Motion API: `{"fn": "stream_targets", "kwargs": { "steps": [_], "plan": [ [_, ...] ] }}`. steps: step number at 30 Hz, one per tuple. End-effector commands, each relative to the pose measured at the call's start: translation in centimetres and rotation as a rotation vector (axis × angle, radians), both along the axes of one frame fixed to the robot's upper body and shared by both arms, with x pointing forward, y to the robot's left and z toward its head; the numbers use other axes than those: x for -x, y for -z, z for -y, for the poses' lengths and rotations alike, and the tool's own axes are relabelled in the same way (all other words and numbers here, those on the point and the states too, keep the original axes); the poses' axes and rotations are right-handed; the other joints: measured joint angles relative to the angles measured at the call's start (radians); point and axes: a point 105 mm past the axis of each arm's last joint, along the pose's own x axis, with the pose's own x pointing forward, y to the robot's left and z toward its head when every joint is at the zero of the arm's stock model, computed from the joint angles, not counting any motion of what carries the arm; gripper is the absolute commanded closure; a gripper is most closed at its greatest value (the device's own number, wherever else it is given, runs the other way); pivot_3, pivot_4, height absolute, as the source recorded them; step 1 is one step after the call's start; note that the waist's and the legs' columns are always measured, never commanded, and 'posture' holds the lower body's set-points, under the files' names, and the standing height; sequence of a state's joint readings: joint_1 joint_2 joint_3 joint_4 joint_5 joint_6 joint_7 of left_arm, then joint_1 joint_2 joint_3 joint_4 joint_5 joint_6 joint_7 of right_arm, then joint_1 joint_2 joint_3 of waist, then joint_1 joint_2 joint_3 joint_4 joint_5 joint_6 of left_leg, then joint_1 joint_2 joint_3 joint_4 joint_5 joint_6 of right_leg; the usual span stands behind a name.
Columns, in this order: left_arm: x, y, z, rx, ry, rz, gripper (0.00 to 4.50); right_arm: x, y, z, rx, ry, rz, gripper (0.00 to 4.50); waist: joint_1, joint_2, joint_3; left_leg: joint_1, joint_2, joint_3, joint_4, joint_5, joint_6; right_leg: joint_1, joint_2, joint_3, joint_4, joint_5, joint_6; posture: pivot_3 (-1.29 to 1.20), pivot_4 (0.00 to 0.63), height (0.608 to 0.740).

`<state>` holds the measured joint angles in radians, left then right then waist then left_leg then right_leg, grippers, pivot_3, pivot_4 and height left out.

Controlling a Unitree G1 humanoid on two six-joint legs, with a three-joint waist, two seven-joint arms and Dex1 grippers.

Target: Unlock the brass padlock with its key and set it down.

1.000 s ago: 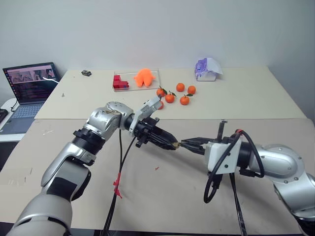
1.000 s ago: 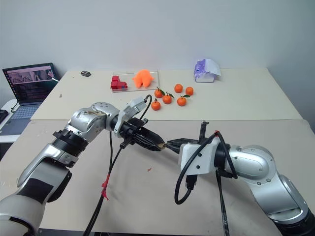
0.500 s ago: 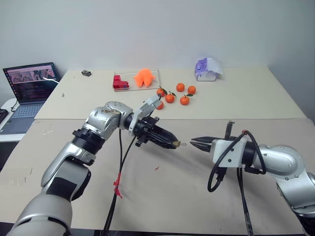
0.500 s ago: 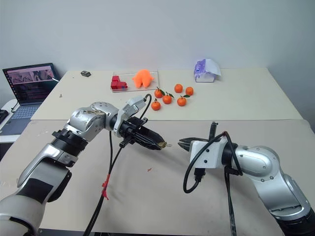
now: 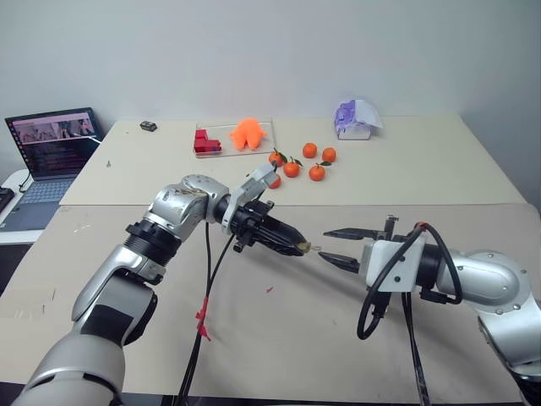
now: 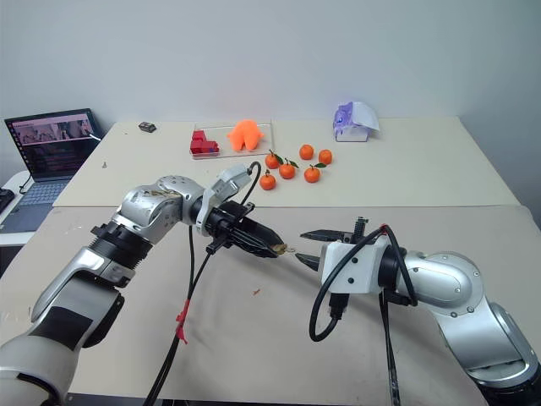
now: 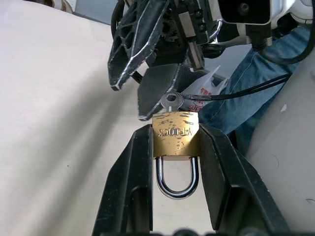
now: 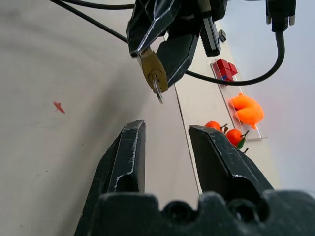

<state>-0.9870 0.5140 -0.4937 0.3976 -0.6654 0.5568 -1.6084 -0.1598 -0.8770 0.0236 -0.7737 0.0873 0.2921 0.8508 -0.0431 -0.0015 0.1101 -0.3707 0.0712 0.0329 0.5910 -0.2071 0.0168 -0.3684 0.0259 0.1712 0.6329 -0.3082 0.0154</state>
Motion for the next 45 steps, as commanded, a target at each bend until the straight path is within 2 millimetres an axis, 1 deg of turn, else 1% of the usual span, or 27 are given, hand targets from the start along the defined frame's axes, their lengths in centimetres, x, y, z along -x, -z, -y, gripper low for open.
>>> {"fn": "stream_targets", "kwargs": {
  "steps": [1,11,17,20,23,24,37,39,41,45],
  "plan": [
    [-0.2,-1.3,0.0,0.027,0.009,0.05,3.68,0.5,-1.3,-0.5,-0.014,-0.022,0.053,2.63,0.0,0.0,0.0,0.0,0.0,0.0,0.0,0.0,0.0,0.0,0.0,0.0,0.0,0.0,0.0,0.0,0.15,0.726],
    [-0.2,-1.4,0.3,0.038,0.013,0.048,3.68,0.8,-2.0,-0.9,-0.027,-0.032,0.064,2.63,0.0,0.0,0.0,0.0,0.0,0.0,0.0,0.0,0.0,0.0,0.0,0.0,0.0,0.0,0.0,0.0,0.15,0.726],
    [-0.4,-1.4,0.3,0.034,0.01,0.055,3.68,0.9,-2.1,-1.0,-0.033,-0.033,0.057,2.63,-0.001,0.0,0.0,0.0,0.0,0.0,0.0,0.0,0.0,0.0,0.0,0.0,0.0,0.0,0.0,0.0,0.15,0.726],
    [-0.4,-1.5,0.3,0.035,0.008,0.057,3.68,1.0,-2.1,-1.0,-0.035,-0.033,0.054,3.33,0.0,0.0,0.0,0.0,0.0,0.0,0.0,0.0,0.0,0.0,0.0,0.0,0.0,0.0,0.0,0.0,0.15,0.726],
    [-0.5,-1.5,0.3,0.034,0.007,0.059,3.68,1.1,-2.2,-1.1,-0.041,-0.037,0.052,4.42,-0.001,0.0,0.0,0.0,0.0,0.0,0.0,0.0,0.0,0.0,0.0,0.0,0.0,0.0,0.0,0.0,0.15,0.726],
    [-0.5,-1.5,0.3,0.033,0.006,0.06,3.68,1.2,-2.3,-1.2,-0.043,-0.038,0.052,4.48,-0.001,0.0,0.0,0.0,0.0,0.0,0.0,0.0,0.0,0.0,0.0,0.0,0.0,0.0,0.0,0.0,0.15,0.726],
    [-0.6,-1.5,0.2,0.032,0.004,0.059,3.68,1.3,-2.6,-1.3,-0.046,-0.042,0.056,4.48,0.0,0.001,0.0,0.0,0.0,0.0,0.0,0.0,0.0,0.0,0.0,0.0,0.0,0.0,0.0,0.0,0.15,0.726],
    [-0.7,-1.6,0.3,0.036,0.002,0.07,3.68,1.3,-2.5,-1.4,-0.072,-0.031,0.021,4.48,0.0,0.002,-0.001,0.0,0.0,0.0,0.0,0.0,0.001,0.0,0.0,0.0,0.0,0.0,0.0,0.0,0.15,0.726],
    [-0.9,-1.7,0.3,0.043,0.0,0.099,3.68,1.1,-2.3,-1.2,-0.151,0.018,-0.082,4.48,-0.001,0.003,-0.002,0.0,0.0,0.0,0.0,0.0,0.001,0.0,0.0,0.0,0.0,0.0,0.0,0.0,0.15,0.726],
    [-0.7,-2.2,0.5,0.055,0.013,0.123,3.68,1.0,-1.8,-1.0,-0.227,0.067,-0.246,4.48,-0.001,0.004,-0.003,0.0,0.0,0.0,0.0,0.0,0.001,0.0,0.0,0.0,0.0,0.001,-0.003,0.0,0.15,0.726]
  ]
}}
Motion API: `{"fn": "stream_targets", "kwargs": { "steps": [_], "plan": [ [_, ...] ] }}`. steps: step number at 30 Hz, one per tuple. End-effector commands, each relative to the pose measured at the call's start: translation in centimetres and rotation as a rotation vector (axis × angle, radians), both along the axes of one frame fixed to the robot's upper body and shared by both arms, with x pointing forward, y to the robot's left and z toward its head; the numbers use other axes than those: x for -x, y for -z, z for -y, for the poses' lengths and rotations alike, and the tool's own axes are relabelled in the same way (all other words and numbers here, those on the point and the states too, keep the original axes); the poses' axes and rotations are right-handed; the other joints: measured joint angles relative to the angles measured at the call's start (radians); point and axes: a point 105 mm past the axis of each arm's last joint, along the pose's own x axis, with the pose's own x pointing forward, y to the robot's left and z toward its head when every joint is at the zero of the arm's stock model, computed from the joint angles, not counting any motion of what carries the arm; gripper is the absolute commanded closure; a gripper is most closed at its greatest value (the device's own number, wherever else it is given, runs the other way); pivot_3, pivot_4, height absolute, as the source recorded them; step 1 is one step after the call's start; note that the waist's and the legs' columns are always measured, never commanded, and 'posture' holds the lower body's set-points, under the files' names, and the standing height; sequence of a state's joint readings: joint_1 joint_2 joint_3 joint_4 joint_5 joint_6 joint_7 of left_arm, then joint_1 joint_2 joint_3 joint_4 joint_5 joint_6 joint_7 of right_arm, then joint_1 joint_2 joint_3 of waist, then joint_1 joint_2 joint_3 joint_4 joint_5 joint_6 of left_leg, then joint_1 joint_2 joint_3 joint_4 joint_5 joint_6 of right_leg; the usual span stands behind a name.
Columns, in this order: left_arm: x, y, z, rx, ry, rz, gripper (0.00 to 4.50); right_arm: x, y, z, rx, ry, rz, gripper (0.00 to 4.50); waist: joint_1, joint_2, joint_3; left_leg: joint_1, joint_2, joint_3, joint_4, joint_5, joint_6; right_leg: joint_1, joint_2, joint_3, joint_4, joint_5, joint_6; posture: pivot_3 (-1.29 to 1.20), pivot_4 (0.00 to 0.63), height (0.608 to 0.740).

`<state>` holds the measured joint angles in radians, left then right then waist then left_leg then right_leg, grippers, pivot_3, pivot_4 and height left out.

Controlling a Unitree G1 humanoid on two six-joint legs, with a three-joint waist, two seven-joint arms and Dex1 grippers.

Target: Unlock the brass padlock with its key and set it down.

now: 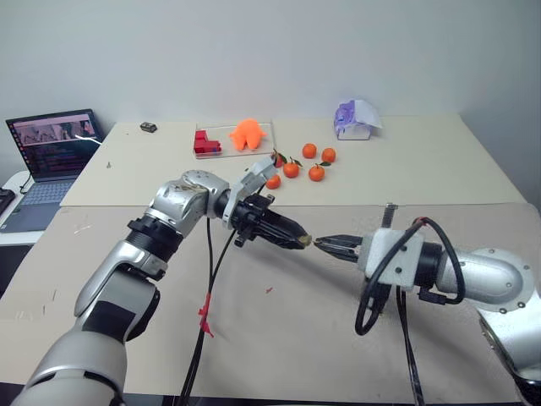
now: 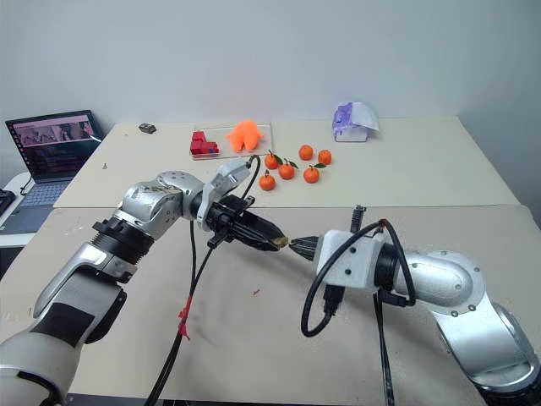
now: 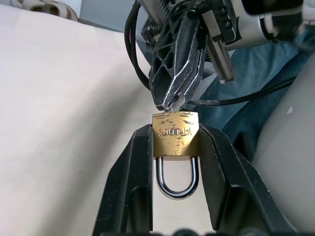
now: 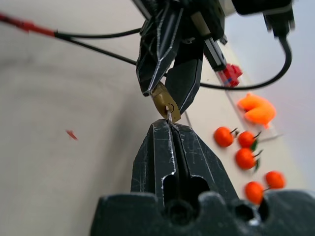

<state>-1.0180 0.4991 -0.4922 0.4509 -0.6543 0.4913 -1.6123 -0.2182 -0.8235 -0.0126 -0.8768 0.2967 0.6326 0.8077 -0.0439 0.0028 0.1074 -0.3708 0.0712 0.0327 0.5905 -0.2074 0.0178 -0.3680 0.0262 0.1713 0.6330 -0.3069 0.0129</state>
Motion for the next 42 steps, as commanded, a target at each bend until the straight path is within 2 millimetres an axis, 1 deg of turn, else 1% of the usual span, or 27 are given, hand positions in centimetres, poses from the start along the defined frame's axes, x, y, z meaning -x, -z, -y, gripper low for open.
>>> {"fn": "stream_targets", "kwargs": {
  "steps": [1,3,7,9,11,14,16,19,20,22,23,25,29,33,37,42],
  "plan": [
    [0.1,-1.9,0.3,0.037,0.024,0.078,3.68,0.5,-1.0,-0.2,-0.083,0.023,-0.088,4.48,-0.001,0.0,0.0,0.0,0.0,0.0,0.0,0.0,0.0,0.0,0.0,0.0,0.0,0.0,0.0,0.0,0.15,0.726],
    [0.5,-1.8,0.4,0.031,0.044,0.119,3.68,0.6,-0.9,-0.1,-0.104,0.037,-0.16,4.48,-0.001,0.001,0.0,0.0,0.0,0.0,0.0,0.0,0.0,0.0,0.0,0.0,0.0,0.0,0.0,0.0,0.15,0.726],
    [1.5,-1.7,0.3,0.014,0.089,0.174,3.68,0.7,-0.8,0.1,-0.111,0.06,-0.233,4.48,-0.002,0.001,-0.001,0.0,0.0,0.0,0.0,-0.001,0.001,0.0,0.0,0.0,-0.001,0.0,0.0,0.0,0.15,0.726],
    [1.7,-1.7,0.3,0.012,0.095,0.182,3.68,0.5,-0.9,0.2,-0.108,0.072,-0.232,4.48,-0.002,0.002,-0.001,-0.001,0.0,0.0,0.0,-0.001,0.002,0.0,0.0,0.0,-0.001,0.0,0.0,0.0,0.15,0.726],
    [1.7,-1.7,0.3,0.013,0.094,0.179,3.68,0.3,-0.9,0.2,-0.069,0.079,-0.188,4.48,0.0,0.002,-0.001,-0.001,0.0,0.0,0.0,-0.001,0.002,0.0,0.0,0.0,-0.001,-0.001,0.001,0.0,0.15,0.726],
    [1.5,-1.7,0.2,0.014,0.082,0.173,3.68,0.4,-0.1,0.4,0.126,0.038,-0.002,4.48,0.0,0.003,-0.002,0.0,0.0,0.0,0.001,-0.001,0.003,0.0,0.0,0.0,-0.001,-0.002,0.003,0.0,0.15,0.726],
    [1.3,-1.8,0.2,0.022,0.073,0.154,3.68,0.3,0.0,0.3,0.265,-0.027,0.183,4.48,0.0,0.003,-0.002,0.0,0.0,0.0,0.0,-0.002,0.004,0.0,0.0,0.0,-0.002,-0.002,0.003,0.0,0.15,0.726],
    [1.3,-2.0,0.2,0.035,0.067,0.12,3.68,-0.3,0.0,0.5,0.409,-0.1,0.426,4.48,-0.003,0.003,-0.002,0.0,0.0,0.0,0.001,-0.002,0.004,-0.001,0.0,-0.001,-0.002,-0.003,0.004,0.0,0.15,0.726],
    [1.3,-2.0,0.2,0.038,0.068,0.111,3.68,-0.5,0.0,0.7,0.438,-0.112,0.477,4.48,-0.005,0.004,-0.002,0.0,0.0,0.0,0.0,-0.002,0.004,-0.001,0.0,-0.001,-0.002,-0.003,0.004,0.0,0.15,0.726],
    [1.1,-1.7,0.0,0.033,0.056,0.076,3.68,-1.0,0.7,1.4,0.461,-0.113,0.511,3.9,-0.003,0.003,-0.002,0.001,0.0,0.0,0.0,-0.002,0.004,-0.001,0.0,0.0,-0.001,-0.003,0.004,0.0,0.15,0.726],
    [0.8,-1.5,0.0,0.026,0.042,0.064,3.68,-1.0,1.1,1.7,0.469,-0.118,0.519,3.71,-0.001,0.003,-0.002,0.001,0.0,0.0,0.0,-0.002,0.004,0.0,0.0,-0.001,-0.001,-0.003,0.003,0.0,0.15,0.726],
    [0.4,-1.0,-0.1,0.015,0.024,0.054,3.68,-0.9,1.5,1.9,0.463,-0.129,0.526,3.05,0.001,0.003,-0.002,0.002,0.0,0.0,0.001,-0.002,0.005,0.001,0.0,0.0,-0.001,-0.003,0.003,0.0,0.15,0.726],
    [-0.3,-0.1,-0.7,-0.016,-0.009,0.046,3.68,-0.7,1.1,2.0,0.412,-0.117,0.523,1.68,-0.001,0.003,-0.002,0.002,0.0,0.0,0.001,-0.002,0.005,0.001,0.0,0.0,-0.001,-0.003,0.003,0.0,0.15,0.726],
    [-0.6,0.2,-0.8,-0.027,-0.018,0.051,3.68,-0.8,0.2,2.0,0.355,-0.098,0.496,1.68,0.0,0.003,-0.002,0.002,0.0,0.0,0.001,-0.002,0.005,0.001,0.0,0.0,0.0,-0.002,0.001,0.0,0.15,0.726],
    [-0.8,0.3,-0.6,-0.03,-0.019,0.055,3.68,-0.6,-1.2,1.2,0.289,-0.109,0.481,1.68,0.0,0.003,-0.002,0.001,0.0,0.0,0.001,-0.002,0.005,0.001,0.0,0.0,0.0,-0.003,0.001,0.0,0.15,0.726],
    [-0.8,0.3,0.0,-0.034,0.0,0.068,3.68,-0.3,-1.0,0.2,0.308,-0.171,0.481,1.68,0.001,0.004,-0.002,0.001,0.0,0.0,0.001,-0.002,0.005,0.001,0.0,0.0,0.0,-0.003,0.001,0.0,0.15,0.726]
  ]
}}
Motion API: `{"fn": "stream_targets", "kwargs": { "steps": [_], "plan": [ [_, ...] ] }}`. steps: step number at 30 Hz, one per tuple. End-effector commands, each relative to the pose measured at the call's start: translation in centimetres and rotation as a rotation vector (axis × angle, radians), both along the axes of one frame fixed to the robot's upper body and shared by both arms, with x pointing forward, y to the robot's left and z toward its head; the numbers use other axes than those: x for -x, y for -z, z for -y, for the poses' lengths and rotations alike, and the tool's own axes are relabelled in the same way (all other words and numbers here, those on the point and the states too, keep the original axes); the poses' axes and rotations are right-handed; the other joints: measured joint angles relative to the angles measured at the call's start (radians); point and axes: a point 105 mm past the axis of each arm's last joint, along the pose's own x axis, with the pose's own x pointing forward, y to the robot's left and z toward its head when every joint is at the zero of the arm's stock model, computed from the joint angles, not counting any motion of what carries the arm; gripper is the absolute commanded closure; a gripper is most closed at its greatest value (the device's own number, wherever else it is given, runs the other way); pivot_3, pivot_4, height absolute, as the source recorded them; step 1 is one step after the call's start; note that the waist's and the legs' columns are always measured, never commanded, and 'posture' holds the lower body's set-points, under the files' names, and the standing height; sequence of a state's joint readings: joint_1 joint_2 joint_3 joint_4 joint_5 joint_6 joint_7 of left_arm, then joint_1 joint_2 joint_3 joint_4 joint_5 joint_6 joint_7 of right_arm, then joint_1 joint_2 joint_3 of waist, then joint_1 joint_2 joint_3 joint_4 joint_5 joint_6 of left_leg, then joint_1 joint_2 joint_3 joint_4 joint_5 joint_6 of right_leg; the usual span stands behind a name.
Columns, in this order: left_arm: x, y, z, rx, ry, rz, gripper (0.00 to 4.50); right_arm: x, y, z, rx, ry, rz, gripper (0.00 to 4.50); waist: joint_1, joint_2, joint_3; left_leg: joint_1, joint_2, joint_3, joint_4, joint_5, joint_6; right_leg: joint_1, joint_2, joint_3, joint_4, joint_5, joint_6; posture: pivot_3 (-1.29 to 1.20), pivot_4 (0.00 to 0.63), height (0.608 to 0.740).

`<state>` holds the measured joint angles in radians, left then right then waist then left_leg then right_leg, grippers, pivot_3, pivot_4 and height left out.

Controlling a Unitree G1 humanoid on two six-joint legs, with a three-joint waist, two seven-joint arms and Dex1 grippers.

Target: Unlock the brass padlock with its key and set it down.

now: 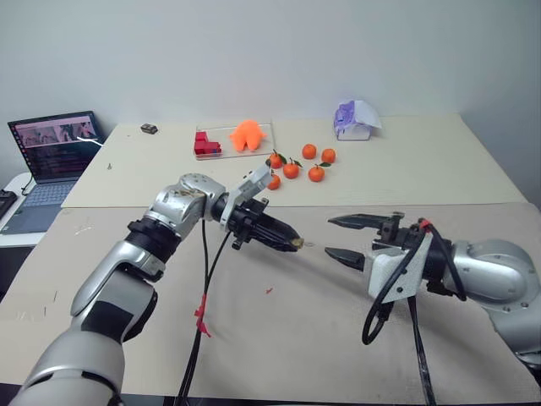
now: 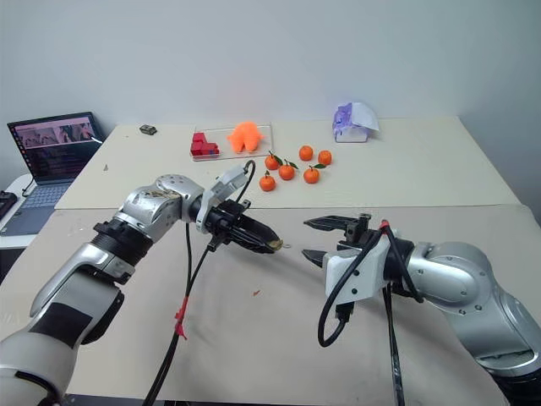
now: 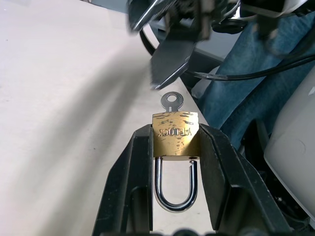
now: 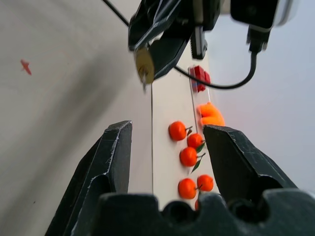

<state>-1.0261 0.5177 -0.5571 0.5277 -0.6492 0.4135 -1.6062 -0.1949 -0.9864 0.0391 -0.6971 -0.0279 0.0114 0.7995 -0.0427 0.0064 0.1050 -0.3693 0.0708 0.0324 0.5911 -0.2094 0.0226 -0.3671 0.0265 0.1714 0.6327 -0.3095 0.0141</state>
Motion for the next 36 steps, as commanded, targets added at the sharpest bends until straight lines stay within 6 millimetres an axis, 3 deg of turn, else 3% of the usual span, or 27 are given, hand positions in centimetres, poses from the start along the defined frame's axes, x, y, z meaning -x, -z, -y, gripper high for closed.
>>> {"fn": "stream_targets", "kwargs": {
  "steps": [1,9,32,35,36],
  "plan": [
    [-0.1,-1.3,0.9,0.013,0.039,0.058,3.68,0.5,-0.4,-1.0,0.001,-0.051,0.014,1.68,0.0,0.0,0.0,0.0,0.0,0.0,0.0,0.0,0.0,0.0,0.0,0.0,0.0,0.0,0.0,0.0,0.15,0.726],
    [0.0,-2.0,1.8,0.023,0.067,0.077,3.68,0.6,0.2,-1.7,0.027,-0.081,0.008,1.68,-0.001,0.0,0.0,-0.001,0.0,0.0,0.0,0.0,0.0,0.0,0.0,0.0,0.0,0.0,0.0,0.0,0.15,0.726],
    [0.1,-1.8,2.8,0.047,0.086,0.072,3.68,0.7,0.0,-2.2,-0.006,-0.078,0.011,1.68,-0.001,0.0,0.0,0.0,0.0,0.0,0.0,0.0,0.0,0.001,0.001,0.0,0.002,-0.001,-0.001,0.0,0.15,0.726],
    [0.1,-1.8,2.8,0.047,0.085,0.072,3.68,0.7,0.0,-2.2,-0.005,-0.078,0.007,2.34,-0.001,0.0,0.0,0.0,0.0,0.0,0.0,0.0,0.0,0.001,0.001,0.0,0.002,-0.001,-0.001,0.0,0.15,0.726],
    [0.1,-1.8,2.8,0.047,0.085,0.071,3.68,0.7,0.0,-2.2,-0.005,-0.078,0.005,2.78,-0.001,0.0,0.0,0.0,0.0,0.0,0.0,0.0,0.0,0.001,0.001,0.0,0.002,-0.001,-0.001,0.0,0.15,0.726]
  ]
}}
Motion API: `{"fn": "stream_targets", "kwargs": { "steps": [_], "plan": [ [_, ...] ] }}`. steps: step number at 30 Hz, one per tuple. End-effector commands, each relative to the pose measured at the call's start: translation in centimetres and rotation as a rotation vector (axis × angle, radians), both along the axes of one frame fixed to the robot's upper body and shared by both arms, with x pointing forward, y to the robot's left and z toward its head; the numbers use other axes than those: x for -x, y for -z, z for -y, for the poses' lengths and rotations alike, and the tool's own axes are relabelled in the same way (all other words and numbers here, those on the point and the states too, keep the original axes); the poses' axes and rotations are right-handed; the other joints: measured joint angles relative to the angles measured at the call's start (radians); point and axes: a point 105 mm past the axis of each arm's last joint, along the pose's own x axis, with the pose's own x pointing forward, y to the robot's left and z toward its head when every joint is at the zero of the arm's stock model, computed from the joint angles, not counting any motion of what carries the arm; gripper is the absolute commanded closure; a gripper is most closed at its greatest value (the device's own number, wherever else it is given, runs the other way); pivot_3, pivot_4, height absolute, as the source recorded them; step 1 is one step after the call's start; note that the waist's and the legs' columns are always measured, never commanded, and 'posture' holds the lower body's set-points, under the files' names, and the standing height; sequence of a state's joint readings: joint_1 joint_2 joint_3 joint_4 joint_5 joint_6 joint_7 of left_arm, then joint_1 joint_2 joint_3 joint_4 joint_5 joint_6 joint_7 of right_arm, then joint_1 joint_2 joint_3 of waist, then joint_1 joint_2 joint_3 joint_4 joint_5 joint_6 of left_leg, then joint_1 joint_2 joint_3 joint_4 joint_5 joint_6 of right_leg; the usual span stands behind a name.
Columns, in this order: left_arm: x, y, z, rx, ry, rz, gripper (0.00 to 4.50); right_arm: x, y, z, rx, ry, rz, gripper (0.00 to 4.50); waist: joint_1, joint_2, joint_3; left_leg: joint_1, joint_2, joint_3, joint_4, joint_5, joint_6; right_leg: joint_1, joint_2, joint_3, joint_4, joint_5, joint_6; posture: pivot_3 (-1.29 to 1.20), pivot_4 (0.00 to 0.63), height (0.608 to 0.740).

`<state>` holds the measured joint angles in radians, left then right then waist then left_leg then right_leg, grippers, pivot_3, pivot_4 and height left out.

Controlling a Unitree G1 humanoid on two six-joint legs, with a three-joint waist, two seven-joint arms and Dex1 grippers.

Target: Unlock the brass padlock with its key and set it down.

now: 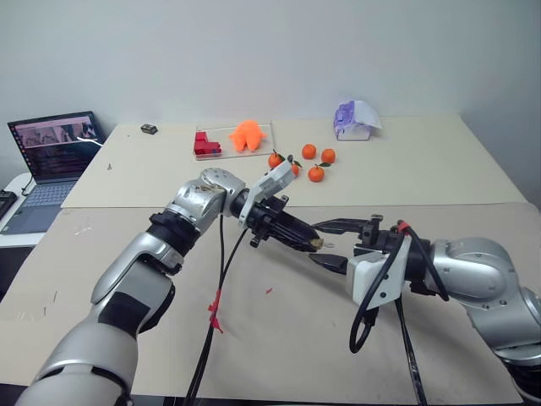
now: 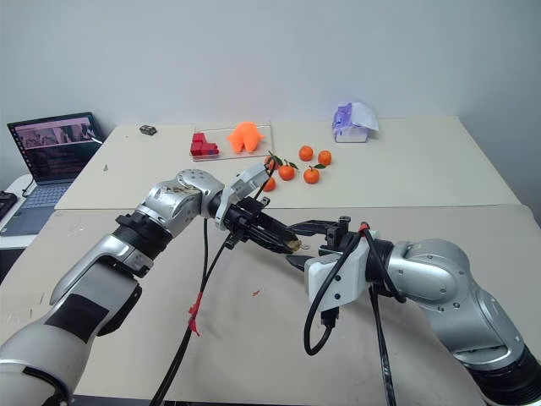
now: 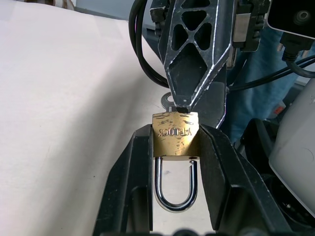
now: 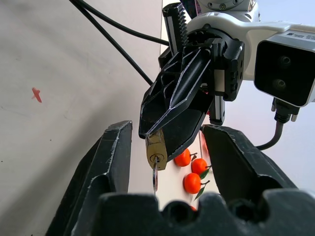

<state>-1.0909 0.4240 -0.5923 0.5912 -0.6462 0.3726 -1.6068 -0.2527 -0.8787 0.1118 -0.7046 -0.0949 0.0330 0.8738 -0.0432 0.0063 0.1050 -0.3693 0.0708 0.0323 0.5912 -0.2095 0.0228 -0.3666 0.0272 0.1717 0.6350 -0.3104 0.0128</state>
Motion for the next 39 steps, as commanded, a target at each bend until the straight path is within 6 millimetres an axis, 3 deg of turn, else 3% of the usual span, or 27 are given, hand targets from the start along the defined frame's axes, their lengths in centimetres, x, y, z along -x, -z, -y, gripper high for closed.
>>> {"fn": "stream_targets", "kwargs": {
  "steps": [1,5,24,25,28,39],
  "plan": [
    [-0.08,-1.2,0.03,0.028,0.012,0.044,3.68,0.5,-0.65,-0.35,-0.01,-0.019,0.023,3.12,0.0,0.0,0.0,0.0,0.0,0.0,0.0,0.0,0.0,0.0,0.0,0.0,0.0,0.0,0.0,0.0,0.15,0.726],
    [-0.08,-1.21,0.05,0.029,0.012,0.043,3.68,0.5,-0.63,-0.34,-0.01,-0.019,0.018,4.29,-0.001,0.0,0.0,0.0,0.0,0.0,0.0,0.0,0.0,0.0,0.0,0.0,0.0,0.0,0.0,0.0,0.15,0.726],
    [-0.26,-1.23,0.06,0.034,0.005,0.041,3.68,0.04,-1.05,-0.32,-0.025,-0.004,0.039,4.34,0.0,0.0,0.0,0.0,0.0,0.0,0.0,0.0,0.0,0.0,0.0,0.0,0.0,0.0,0.0,0.0,0.15,0.726],
    [-0.25,-1.24,0.05,0.034,0.005,0.04,3.68,0.03,-1.1,-0.33,-0.028,-0.003,0.04,3.34,-0.001,0.0,0.0,0.0,0.0,0.0,0.0,0.0,0.0,0.0,0.0,0.0,0.0,0.0,0.0,0.0,0.15,0.726],
    [-0.22,-1.09,-0.16,0.029,0.003,0.042,3.68,-0.05,-1.24,-0.34,-0.032,-0.001,0.047,2.54,-0.001,0.0,0.0,0.0,0.0,0.0,0.0,0.0,0.0,0.0,0.0,0.0,0.001,0.0,0.0,0.0,0.15,0.726],
    [-0.4,-1.08,-0.47,0.026,-0.01,0.04,3.68,-0.11,-1.04,-0.15,-0.021,0.001,0.047,2.54,-0.001,0.0,0.0,0.0,0.0,0.0,0.001,0.0,0.0,0.0,0.0,0.0,0.001,0.0,0.0,0.0,0.15,0.726]
  ]
}}
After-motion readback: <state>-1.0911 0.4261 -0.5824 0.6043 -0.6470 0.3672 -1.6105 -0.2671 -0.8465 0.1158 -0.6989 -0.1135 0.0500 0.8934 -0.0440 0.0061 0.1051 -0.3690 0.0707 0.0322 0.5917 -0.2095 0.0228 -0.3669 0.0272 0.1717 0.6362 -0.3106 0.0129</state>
